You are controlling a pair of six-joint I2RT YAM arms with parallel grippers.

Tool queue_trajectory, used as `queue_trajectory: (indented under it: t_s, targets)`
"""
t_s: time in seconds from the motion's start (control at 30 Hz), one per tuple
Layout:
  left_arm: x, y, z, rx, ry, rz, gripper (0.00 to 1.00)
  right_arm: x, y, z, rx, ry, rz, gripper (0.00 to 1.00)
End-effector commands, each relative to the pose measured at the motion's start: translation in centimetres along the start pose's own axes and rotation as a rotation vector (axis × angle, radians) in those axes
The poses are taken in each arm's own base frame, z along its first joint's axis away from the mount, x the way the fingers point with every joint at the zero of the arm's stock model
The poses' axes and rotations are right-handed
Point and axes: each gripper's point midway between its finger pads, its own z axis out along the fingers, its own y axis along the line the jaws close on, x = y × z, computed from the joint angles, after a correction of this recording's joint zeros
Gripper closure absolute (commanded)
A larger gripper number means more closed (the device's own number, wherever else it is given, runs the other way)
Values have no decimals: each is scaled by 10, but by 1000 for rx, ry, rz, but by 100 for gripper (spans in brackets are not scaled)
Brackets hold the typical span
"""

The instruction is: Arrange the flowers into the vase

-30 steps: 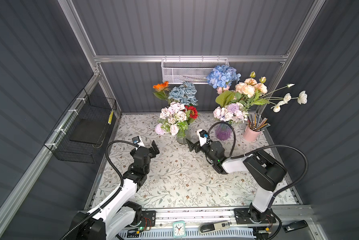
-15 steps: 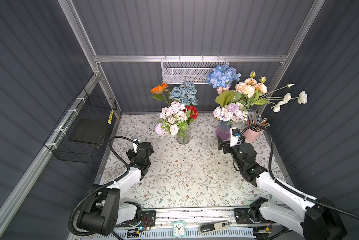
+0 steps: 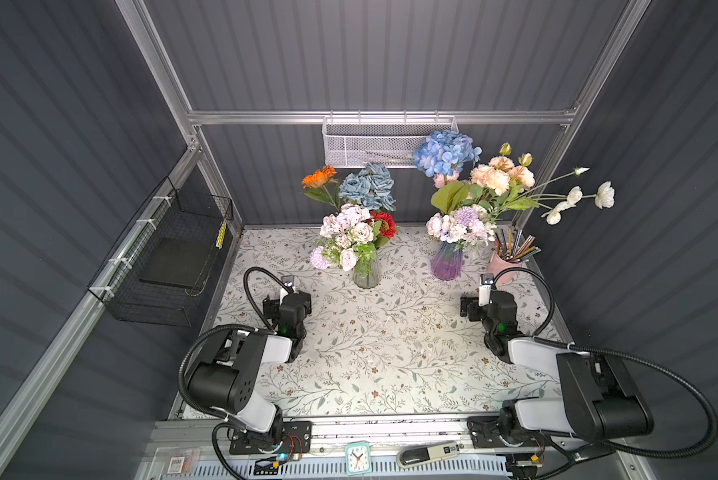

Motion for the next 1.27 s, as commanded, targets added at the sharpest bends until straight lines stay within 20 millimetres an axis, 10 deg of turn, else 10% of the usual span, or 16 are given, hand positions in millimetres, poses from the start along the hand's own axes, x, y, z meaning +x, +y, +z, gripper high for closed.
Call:
queue_trajectory:
  t_s: [0.0, 0.43, 1.23]
  targets:
    - [-18, -6, 1, 71, -112, -1, 0, -43, -8, 2, -61, -147, 85, 1]
    - [6, -5, 39, 167, 27, -71, 0, -31, -27, 4, -60, -193, 191, 1]
    - [5, -5, 39, 167, 25, -70, 0, -32, -27, 3, -58, -197, 191, 1]
